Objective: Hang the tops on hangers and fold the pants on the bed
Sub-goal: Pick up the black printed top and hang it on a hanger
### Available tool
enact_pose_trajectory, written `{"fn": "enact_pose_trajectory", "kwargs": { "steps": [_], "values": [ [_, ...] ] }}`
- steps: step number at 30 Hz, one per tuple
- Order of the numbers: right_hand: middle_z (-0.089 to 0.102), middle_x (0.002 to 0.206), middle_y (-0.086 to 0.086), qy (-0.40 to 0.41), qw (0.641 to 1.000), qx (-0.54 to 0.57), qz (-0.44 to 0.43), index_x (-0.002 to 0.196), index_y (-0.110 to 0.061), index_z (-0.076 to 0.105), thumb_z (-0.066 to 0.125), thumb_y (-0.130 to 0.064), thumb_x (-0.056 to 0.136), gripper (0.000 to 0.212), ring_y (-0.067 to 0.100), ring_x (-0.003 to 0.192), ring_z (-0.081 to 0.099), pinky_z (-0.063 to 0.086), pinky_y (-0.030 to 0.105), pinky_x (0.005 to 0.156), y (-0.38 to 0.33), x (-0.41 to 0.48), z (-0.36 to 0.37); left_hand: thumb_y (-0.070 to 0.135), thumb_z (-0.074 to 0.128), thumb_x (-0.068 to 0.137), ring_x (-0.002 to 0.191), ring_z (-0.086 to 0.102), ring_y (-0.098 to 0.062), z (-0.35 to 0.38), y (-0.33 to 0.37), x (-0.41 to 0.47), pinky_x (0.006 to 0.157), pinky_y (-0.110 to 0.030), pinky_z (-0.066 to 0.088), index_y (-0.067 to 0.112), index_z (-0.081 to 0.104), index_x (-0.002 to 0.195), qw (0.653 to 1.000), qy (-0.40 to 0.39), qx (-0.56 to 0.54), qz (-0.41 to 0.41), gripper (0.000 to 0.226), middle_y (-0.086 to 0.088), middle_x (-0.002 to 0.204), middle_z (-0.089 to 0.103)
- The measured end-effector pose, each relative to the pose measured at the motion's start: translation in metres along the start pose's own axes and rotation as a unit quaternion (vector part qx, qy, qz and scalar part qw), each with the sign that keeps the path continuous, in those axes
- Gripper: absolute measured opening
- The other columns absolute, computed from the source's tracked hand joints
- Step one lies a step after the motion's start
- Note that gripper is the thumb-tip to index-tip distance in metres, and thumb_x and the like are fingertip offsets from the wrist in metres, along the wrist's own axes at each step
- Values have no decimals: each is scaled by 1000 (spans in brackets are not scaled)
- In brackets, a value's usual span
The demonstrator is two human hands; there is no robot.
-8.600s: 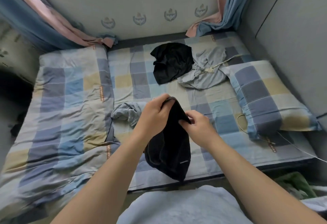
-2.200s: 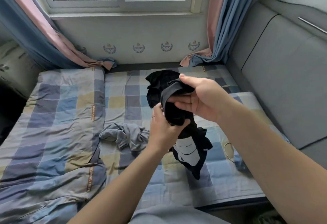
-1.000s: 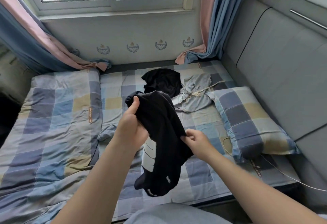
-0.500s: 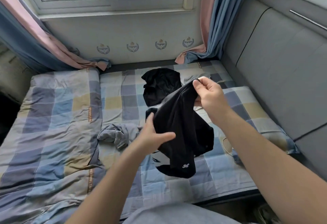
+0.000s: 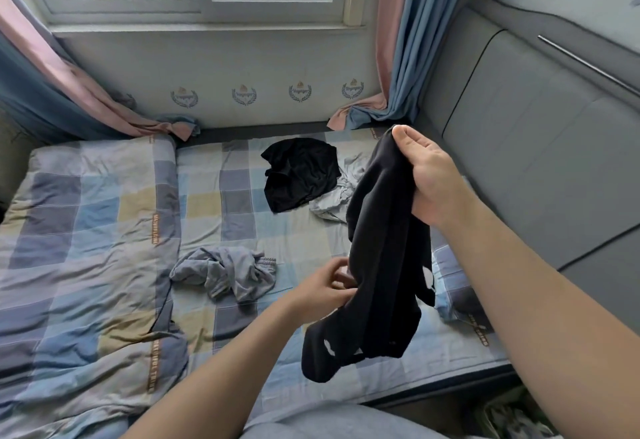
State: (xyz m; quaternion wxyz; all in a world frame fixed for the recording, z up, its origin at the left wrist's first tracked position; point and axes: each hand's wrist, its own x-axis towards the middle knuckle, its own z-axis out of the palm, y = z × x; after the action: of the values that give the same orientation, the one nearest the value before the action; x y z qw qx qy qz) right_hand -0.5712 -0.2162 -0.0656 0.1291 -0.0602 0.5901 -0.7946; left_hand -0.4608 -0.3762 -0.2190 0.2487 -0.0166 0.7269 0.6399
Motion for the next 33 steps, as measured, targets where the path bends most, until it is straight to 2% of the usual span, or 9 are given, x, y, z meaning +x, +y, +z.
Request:
{"fn": "enact_pose_trajectory", "kwargs": {
  "steps": [4, 7, 9, 14, 19, 22, 25, 28, 33],
  "values": [
    [65, 82, 8, 28, 1000, -3, 5, 79, -24, 70, 60, -34, 96, 22, 23, 78, 64, 52, 44, 86, 6, 4, -14, 23, 66, 97, 92, 61, -30, 7, -4, 0, 99, -58, 47, 4, 59, 128, 999, -31, 28, -2, 37, -31, 111, 65],
    [68, 82, 4, 54, 999, 2, 7, 78, -25, 71, 59, -33, 96, 24, 20, 82, 66, 52, 44, 92, 13, 7, -24, 65, 57, 90, 90, 65, -16, 7, 0, -11, 91, -33, 53, 3, 67, 105, 996, -87, 16, -23, 65, -7, 95, 69],
    [70, 81, 2, 70, 997, 4, 9, 76, -26, 72, 55, -32, 99, 29, 18, 83, 68, 53, 44, 93, 17, 8, -30, 78, 51, 86, 97, 66, -9, 7, -2, -15, 93, -22, 47, 14, 72, 97, 992, -117, 25, -26, 68, 3, 101, 72],
    [70, 78, 2, 122, 992, -4, 29, 72, -24, 73, 52, -30, 103, 38, 20, 80, 68, 57, 45, 87, 26, 12, -33, 75, 60, 81, 88, 49, -21, 9, -18, -21, 88, -35, 40, 20, 57, 89, 992, -110, -5, -60, 56, -3, 90, 50],
    [64, 94, 3, 208, 972, -57, 92, 89, -22, 60, 50, -23, 105, 18, 24, 92, 61, 52, 37, 80, 40, 16, -41, 41, 69, 91, 102, 72, -25, -8, -15, -26, 88, -33, 56, 12, 76, 107, 990, 10, -121, -67, 34, -15, 110, 75],
    [66, 99, 3, 161, 964, -125, 170, 104, -22, 57, 51, -18, 103, 8, 22, 94, 63, 47, 34, 78, 54, 4, -42, 8, 62, 98, 94, 73, -23, -25, -2, -27, 88, -37, 56, 14, 78, 99, 984, 134, -119, 17, 17, -11, 99, 77],
    [70, 116, 7, 90, 944, -220, 229, 115, -17, 60, 58, -18, 100, 15, 22, 98, 64, 49, 36, 83, 74, -17, -40, 7, 63, 97, 86, 70, -8, -42, 14, -33, 82, -26, 53, 26, 77, 91, 979, 184, -8, 87, 25, 2, 90, 76],
    [71, 118, 5, -8, 941, -263, 212, 116, -23, 61, 61, -17, 98, 19, 20, 100, 67, 51, 34, 83, 94, -34, -26, 8, 65, 96, 94, 67, -3, -54, 28, -45, 90, -25, 49, 36, 73, 91, 973, 150, 111, 134, 30, 17, 93, 74],
    [65, 126, 0, -147, 922, -320, 158, 138, -28, 54, 60, -14, 99, 41, 13, 114, 63, 50, 27, 94, 121, -32, 14, 12, 65, 96, 101, 56, -9, -81, 48, -81, 89, -25, 43, 47, 70, 91, 945, 100, 263, 165, 36, 18, 97, 60]
  ]
}}
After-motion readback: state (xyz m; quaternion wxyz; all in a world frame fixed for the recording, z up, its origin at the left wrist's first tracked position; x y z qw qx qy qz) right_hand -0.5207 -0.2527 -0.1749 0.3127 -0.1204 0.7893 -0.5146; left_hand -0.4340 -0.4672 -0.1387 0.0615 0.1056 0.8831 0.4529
